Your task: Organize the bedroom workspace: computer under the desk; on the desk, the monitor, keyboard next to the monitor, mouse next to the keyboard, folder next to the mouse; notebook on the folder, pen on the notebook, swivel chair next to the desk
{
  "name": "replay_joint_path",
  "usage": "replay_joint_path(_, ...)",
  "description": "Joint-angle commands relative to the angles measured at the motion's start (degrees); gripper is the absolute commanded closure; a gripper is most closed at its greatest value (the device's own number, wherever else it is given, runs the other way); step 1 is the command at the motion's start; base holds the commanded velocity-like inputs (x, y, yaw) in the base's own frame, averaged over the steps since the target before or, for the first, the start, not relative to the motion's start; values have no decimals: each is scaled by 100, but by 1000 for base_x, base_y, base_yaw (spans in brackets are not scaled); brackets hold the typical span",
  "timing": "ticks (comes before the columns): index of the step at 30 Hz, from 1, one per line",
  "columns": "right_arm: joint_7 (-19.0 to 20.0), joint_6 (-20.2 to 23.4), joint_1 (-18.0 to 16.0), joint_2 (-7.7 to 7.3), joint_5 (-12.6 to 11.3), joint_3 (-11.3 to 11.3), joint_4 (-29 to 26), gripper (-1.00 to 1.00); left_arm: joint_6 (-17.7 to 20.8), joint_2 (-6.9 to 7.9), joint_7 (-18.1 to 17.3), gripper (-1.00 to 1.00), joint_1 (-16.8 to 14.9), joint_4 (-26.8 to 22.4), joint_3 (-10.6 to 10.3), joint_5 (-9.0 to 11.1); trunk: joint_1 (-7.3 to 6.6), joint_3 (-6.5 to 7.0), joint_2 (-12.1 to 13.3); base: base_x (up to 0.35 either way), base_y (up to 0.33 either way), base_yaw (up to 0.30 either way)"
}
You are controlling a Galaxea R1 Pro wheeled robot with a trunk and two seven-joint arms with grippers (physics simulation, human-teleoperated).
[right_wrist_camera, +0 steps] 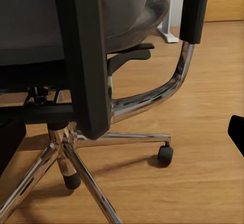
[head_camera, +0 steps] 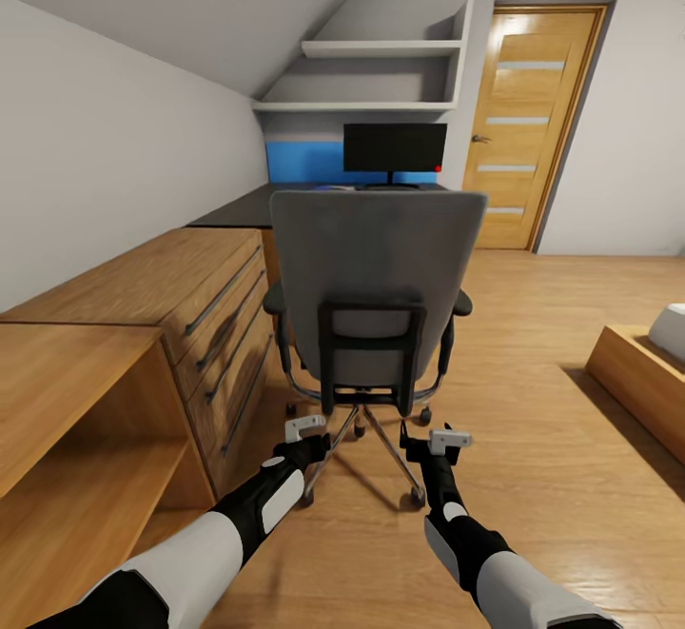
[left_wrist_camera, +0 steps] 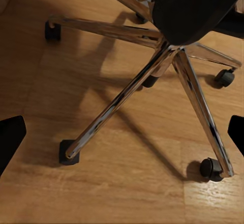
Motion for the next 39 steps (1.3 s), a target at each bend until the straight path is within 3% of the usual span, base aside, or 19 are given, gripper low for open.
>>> replay_joint_path(1, -52, -9, -5, -3, -8, 48, 5, -100, 3, 0, 41, -100, -4, -2, -29, 20, -1, 4, -2, 0, 0, 0)
replay_joint_path(39, 9, 1, 0, 6, -25, 57, 65, -100, 3, 0, 41, -100, -3, 2, -29, 29, -1, 58, -2, 0, 0, 0)
